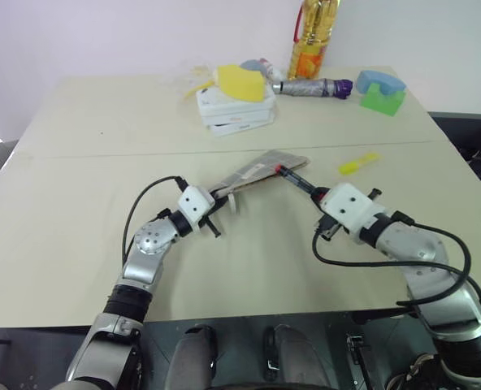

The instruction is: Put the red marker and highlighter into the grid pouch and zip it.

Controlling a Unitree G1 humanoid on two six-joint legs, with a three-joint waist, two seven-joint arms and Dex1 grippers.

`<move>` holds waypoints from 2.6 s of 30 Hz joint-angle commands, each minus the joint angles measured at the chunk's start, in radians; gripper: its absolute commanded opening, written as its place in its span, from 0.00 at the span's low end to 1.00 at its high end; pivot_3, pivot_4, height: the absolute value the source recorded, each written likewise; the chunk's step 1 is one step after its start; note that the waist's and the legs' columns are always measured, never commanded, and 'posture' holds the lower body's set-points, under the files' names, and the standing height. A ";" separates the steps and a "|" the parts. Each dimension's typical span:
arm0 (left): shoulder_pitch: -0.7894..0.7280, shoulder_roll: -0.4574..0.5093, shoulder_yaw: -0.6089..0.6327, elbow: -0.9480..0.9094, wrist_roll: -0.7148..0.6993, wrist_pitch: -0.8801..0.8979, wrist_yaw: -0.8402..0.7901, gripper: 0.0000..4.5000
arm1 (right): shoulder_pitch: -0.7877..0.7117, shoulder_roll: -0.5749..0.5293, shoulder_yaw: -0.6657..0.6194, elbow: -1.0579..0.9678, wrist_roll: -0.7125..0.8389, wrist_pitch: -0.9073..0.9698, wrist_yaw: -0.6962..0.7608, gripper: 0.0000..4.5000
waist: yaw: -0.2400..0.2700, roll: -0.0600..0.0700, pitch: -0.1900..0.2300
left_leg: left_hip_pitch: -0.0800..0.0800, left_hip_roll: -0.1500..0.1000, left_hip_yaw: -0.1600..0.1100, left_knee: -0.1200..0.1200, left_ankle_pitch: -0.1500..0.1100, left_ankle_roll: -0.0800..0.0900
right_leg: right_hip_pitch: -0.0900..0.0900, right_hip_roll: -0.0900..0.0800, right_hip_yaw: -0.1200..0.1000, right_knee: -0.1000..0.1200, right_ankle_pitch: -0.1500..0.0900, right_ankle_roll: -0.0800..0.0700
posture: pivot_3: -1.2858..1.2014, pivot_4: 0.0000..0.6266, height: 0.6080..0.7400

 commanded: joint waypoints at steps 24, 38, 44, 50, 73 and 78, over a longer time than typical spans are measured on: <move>0.002 -0.005 0.004 -0.041 -0.047 -0.017 -0.044 0.00 | 0.047 -0.025 -0.043 -0.025 -0.021 -0.022 0.014 0.07 | 0.000 0.000 0.000 | 0.001 0.000 0.000 0.001 0.000 0.000 | 0.001 0.000 0.000 0.000 0.000 0.000 | 0.52 0.24 1.00; 0.005 0.015 -0.016 -0.072 -0.056 -0.030 -0.119 0.00 | 0.065 -0.154 0.009 -0.024 -0.111 -0.112 0.106 0.07 | 0.000 0.000 0.000 | 0.001 0.000 -0.001 0.001 0.000 0.000 | 0.002 0.000 0.000 0.000 0.000 0.000 | 0.52 0.24 1.00; 0.001 0.054 -0.061 -0.092 -0.067 -0.047 -0.236 0.00 | 0.000 -0.256 0.100 -0.051 -0.174 -0.185 0.227 0.07 | -0.001 0.000 0.000 | 0.002 0.000 0.000 0.002 0.000 0.000 | 0.003 0.000 0.000 0.000 0.000 0.000 | 0.52 0.24 1.00; 0.008 0.073 -0.100 -0.124 -0.074 -0.039 -0.320 0.00 | -0.108 -0.248 0.201 -0.043 -0.251 -0.227 0.301 0.07 | 0.000 0.000 0.000 | 0.002 0.000 -0.001 0.002 0.000 0.000 | 0.003 0.000 0.000 0.000 0.000 0.000 | 0.52 0.24 1.00; -0.016 0.057 -0.022 -0.002 0.053 -0.035 -0.012 0.00 | -0.252 0.307 -0.322 -0.073 0.239 0.415 0.064 0.98 | 0.000 0.000 -0.001 | 0.003 0.001 -0.002 0.005 0.000 0.000 | 0.006 0.000 -0.001 0.002 0.001 -0.001 | 0.52 0.24 1.00; -0.016 0.052 -0.012 0.011 0.049 -0.005 0.033 0.00 | -0.345 0.415 -0.388 0.252 0.141 0.483 -0.264 0.98 | -0.003 0.000 -0.001 | 0.004 0.001 -0.001 0.004 0.000 0.000 | 0.005 0.000 -0.001 0.002 0.001 -0.001 | 0.52 0.24 1.00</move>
